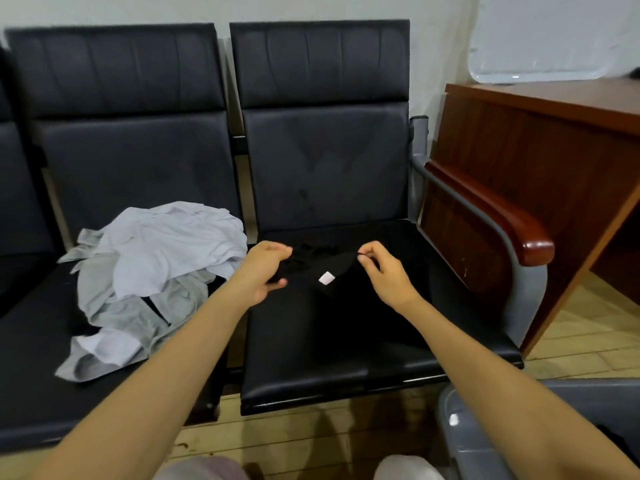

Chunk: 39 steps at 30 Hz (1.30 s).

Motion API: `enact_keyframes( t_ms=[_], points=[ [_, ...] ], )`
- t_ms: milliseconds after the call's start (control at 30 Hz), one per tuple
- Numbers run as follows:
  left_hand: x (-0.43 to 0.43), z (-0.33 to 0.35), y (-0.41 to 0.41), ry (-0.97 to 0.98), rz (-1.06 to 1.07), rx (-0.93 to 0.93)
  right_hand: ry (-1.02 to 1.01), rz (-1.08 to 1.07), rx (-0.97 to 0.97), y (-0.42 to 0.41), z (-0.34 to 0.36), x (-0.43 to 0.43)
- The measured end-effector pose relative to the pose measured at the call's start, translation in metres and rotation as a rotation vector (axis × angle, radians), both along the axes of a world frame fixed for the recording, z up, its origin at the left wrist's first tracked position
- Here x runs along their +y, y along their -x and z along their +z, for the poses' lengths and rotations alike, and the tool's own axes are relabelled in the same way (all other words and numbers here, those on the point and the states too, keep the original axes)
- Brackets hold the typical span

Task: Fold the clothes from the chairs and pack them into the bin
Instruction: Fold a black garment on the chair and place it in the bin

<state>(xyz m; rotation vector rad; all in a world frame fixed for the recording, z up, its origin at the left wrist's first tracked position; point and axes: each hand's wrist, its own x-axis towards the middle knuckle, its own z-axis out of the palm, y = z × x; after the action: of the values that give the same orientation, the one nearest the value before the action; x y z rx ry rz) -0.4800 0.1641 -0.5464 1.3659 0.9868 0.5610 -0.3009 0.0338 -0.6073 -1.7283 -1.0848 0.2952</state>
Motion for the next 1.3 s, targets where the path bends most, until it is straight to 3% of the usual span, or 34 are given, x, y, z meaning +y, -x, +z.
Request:
enact_keyframes(
  t_ms=[67, 133, 200, 267, 333, 433, 533, 633, 767, 900, 933, 1000, 1067, 1100, 1200, 1300],
  points=[
    [-0.012, 0.005, 0.033, -0.054, -0.112, 0.177, 0.029, 0.197, -0.005, 0.016, 0.02, -0.013],
    [-0.026, 0.007, 0.066, -0.005, -0.314, 0.433, 0.202, 0.354, -0.012, 0.029, 0.028, -0.026],
    [-0.036, 0.002, 0.087, -0.032, -0.469, 0.714, 0.367, 0.284, -0.105, 0.034, 0.025, -0.037],
    [-0.046, -0.008, 0.095, -0.356, -0.549, 0.927, 0.477, 0.139, -0.183, 0.036, 0.016, -0.049],
    [-0.059, -0.021, 0.093, -0.662, -0.548, 0.852, 0.554, 0.111, -0.196, 0.04, 0.001, -0.06],
    [-0.075, -0.053, 0.083, -0.648, -0.618, 0.601, 0.708, 0.19, -0.183, 0.052, -0.025, -0.074],
    [-0.086, -0.089, 0.07, -0.703, -0.747, 0.678, 0.78, 0.195, -0.274, 0.06, -0.043, -0.083],
    [-0.083, -0.117, 0.067, -0.905, -0.731, 0.824, 0.727, 0.121, -0.311, 0.061, -0.053, -0.084],
    [-0.081, -0.127, 0.063, -1.168, -0.56, 0.916, 0.578, -0.243, -0.35, 0.052, -0.058, -0.085],
    [-0.079, -0.123, 0.053, -1.149, -0.363, 1.077, 0.76, -0.533, -0.203, 0.03, -0.058, -0.089],
    [-0.08, -0.124, 0.05, -1.18, -0.353, 1.034, 0.794, -0.576, -0.15, 0.024, -0.06, -0.089],
    [-0.091, -0.127, 0.041, -1.224, -0.376, 0.758, 0.812, -0.625, -0.101, 0.018, -0.062, -0.089],
    [-0.118, -0.127, 0.031, -1.115, -0.452, 0.464, 0.83, -0.626, -0.138, 0.015, -0.062, -0.087],
    [-0.132, -0.129, 0.025, -1.051, -0.509, 0.413, 0.837, -0.624, -0.17, 0.014, -0.061, -0.085],
    [-0.15, -0.141, 0.01, -1.058, -0.598, 0.537, 0.815, -0.658, -0.245, 0.014, -0.06, -0.087],
    [-0.146, -0.146, 0.002, -1.198, -0.564, 0.681, 0.845, -0.704, -0.16, 0.013, -0.063, -0.095]
  ],
)
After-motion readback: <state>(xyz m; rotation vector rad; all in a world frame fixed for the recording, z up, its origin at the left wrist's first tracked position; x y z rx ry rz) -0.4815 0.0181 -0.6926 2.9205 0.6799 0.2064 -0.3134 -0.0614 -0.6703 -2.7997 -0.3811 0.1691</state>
